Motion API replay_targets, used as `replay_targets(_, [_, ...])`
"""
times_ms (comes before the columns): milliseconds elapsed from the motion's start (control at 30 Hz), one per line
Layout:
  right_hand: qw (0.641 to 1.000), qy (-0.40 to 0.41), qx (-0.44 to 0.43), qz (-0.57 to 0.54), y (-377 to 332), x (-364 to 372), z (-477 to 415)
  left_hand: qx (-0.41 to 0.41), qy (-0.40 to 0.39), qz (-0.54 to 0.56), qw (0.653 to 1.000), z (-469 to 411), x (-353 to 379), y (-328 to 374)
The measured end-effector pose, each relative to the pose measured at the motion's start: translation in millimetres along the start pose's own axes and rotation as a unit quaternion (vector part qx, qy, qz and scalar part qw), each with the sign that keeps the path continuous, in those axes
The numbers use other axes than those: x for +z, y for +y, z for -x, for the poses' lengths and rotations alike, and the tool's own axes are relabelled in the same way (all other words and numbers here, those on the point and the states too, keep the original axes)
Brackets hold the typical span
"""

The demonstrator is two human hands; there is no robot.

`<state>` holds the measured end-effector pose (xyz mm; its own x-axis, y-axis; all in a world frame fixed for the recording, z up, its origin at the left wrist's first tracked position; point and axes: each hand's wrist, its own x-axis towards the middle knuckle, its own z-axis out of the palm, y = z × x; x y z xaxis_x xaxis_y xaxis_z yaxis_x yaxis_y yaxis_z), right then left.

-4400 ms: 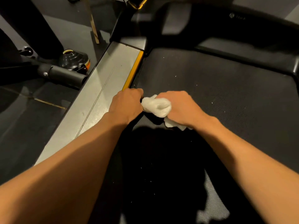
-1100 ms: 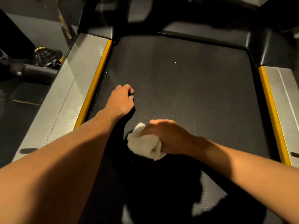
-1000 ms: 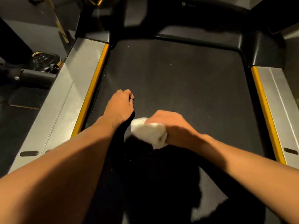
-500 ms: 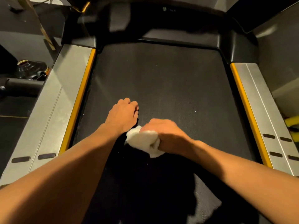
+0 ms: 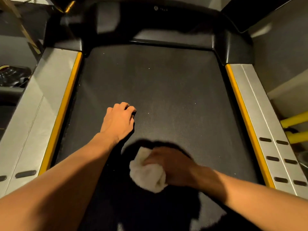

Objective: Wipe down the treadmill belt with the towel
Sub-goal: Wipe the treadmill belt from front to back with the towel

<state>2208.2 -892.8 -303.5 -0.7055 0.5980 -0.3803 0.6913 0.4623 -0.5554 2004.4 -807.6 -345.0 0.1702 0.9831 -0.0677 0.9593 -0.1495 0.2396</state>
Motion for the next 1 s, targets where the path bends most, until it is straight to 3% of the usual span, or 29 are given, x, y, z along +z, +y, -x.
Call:
replay_targets(33, [0.999,-0.02,-0.039,-0.008,-13,3,3,0.002,0.0,0.0,1.0,-2,0,3])
replay_targets(100, [0.996,0.073,-0.05,-0.004,-5,-8,0,0.01,-0.004,0.004,1.0,-4,1,9])
replay_targets(167, [0.976,0.212,0.033,0.024,27,-38,-12,0.014,-0.017,0.005,1.0,-4,2,11])
replay_targets(267, [0.935,0.283,0.187,0.1,93,-87,-19,0.023,-0.023,-0.003,0.999,-2,2,13])
replay_targets(367, [0.923,0.258,0.262,0.115,119,-92,-13,0.04,-0.032,-0.005,0.999,-2,-1,18])
replay_targets(433, [0.936,0.227,0.254,0.086,102,-62,-11,0.052,-0.034,0.0,0.998,-3,-1,24])
replay_targets(500, [0.962,0.185,0.19,0.072,72,-30,-6,0.065,-0.038,-0.001,0.997,-5,-1,29])
replay_targets(600, [0.992,0.124,0.027,0.02,35,-10,7,0.081,-0.05,-0.01,0.995,-7,0,33])
replay_targets(633, [0.99,0.136,0.03,0.031,33,-18,6,0.082,-0.052,-0.012,0.995,-7,0,33])
replay_targets(733, [0.943,0.217,0.225,0.114,59,-62,-16,0.082,-0.059,-0.026,0.995,-6,1,33])
replay_targets(833, [0.891,0.318,0.313,0.078,117,-99,-18,0.079,-0.061,-0.026,0.995,-4,2,35])
replay_targets(900, [0.901,0.285,0.314,0.096,127,-96,-8,0.078,-0.064,-0.029,0.994,-7,0,36])
replay_targets(1000, [0.964,0.158,0.206,0.06,90,-62,4,0.071,-0.063,-0.03,0.995,-13,-3,39])
